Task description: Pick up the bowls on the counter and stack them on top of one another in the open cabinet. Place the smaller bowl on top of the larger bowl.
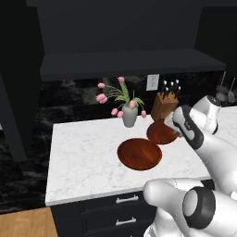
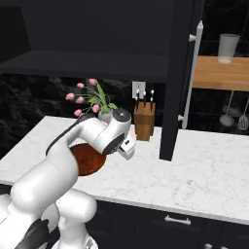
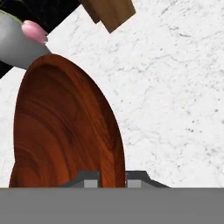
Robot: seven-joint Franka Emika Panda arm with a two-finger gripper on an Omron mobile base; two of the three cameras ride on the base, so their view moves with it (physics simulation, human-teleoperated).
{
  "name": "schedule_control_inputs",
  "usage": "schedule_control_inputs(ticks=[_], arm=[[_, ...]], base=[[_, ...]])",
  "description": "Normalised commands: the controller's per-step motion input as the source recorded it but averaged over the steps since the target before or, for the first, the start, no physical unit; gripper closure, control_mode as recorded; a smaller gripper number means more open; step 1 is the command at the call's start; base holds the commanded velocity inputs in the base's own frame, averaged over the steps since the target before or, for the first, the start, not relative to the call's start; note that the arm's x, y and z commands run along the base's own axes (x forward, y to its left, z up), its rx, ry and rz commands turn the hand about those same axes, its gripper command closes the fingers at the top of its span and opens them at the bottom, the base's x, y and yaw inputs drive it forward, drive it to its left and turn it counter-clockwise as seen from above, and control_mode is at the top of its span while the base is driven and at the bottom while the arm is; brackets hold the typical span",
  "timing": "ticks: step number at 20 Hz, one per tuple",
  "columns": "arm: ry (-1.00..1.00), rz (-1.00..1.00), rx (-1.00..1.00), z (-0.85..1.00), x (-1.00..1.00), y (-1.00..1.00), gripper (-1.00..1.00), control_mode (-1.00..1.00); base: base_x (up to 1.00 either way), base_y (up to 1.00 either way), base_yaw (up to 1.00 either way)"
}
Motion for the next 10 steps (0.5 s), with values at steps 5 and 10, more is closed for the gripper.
schedule_control_inputs(ticks=[5,10], arm=[[-0.03,0.00,0.00,-0.08,0.00,0.89,1.00,-1.00],[0.02,0.00,0.00,-0.30,0.00,0.48,1.00,-1.00]], base=[[0.00,0.00,0.00],[0.00,0.00,0.00]])
